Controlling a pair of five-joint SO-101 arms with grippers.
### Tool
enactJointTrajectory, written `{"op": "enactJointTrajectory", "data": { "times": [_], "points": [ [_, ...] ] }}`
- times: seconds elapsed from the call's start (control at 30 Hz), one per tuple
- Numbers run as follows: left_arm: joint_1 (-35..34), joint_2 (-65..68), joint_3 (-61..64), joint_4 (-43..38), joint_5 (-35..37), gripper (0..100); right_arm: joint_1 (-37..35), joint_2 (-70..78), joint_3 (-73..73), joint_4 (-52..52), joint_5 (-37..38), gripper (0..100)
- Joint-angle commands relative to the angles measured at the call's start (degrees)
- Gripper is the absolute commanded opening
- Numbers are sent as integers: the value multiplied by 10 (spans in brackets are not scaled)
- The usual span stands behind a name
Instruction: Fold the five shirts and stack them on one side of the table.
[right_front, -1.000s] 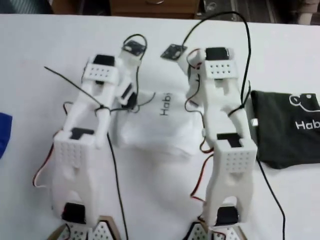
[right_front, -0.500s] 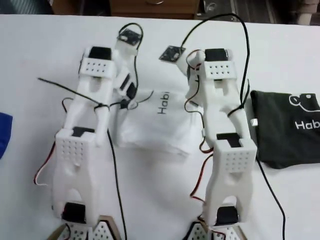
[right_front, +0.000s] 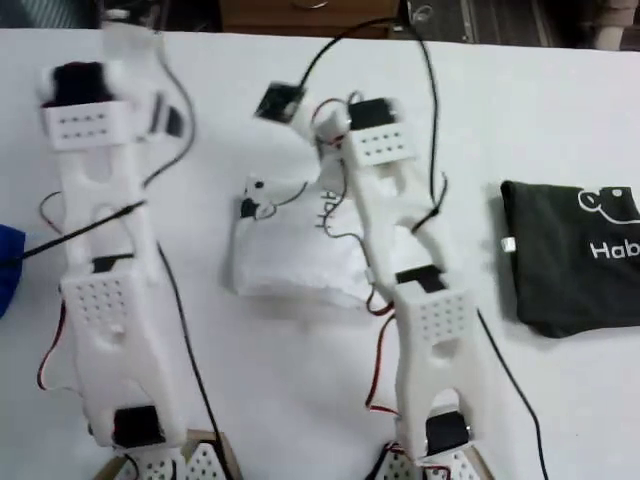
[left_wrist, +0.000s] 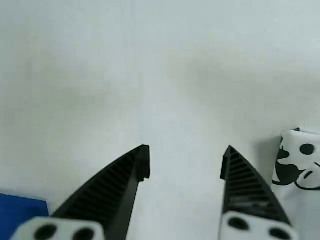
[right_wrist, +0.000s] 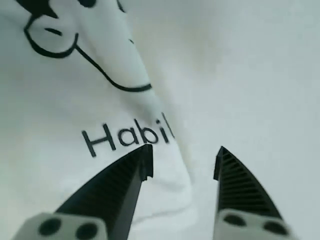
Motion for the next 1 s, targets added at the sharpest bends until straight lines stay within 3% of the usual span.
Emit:
{"op": "enactJointTrajectory", "data": {
  "times": [0.0,0.37,0.73,0.87,0.97],
  "points": [
    [-20,-12,8,11,3,253,-22,22,-24,-18,7,205],
    [43,-12,61,9,-18,253,-15,147,-156,0,12,207],
    [0,-13,62,10,-18,253,-25,204,-210,105,200,195],
    [-1,-13,62,10,-18,253,-25,204,-205,133,279,119],
    [1,-13,62,10,-18,253,-21,204,-205,132,286,24]
  ]
}}
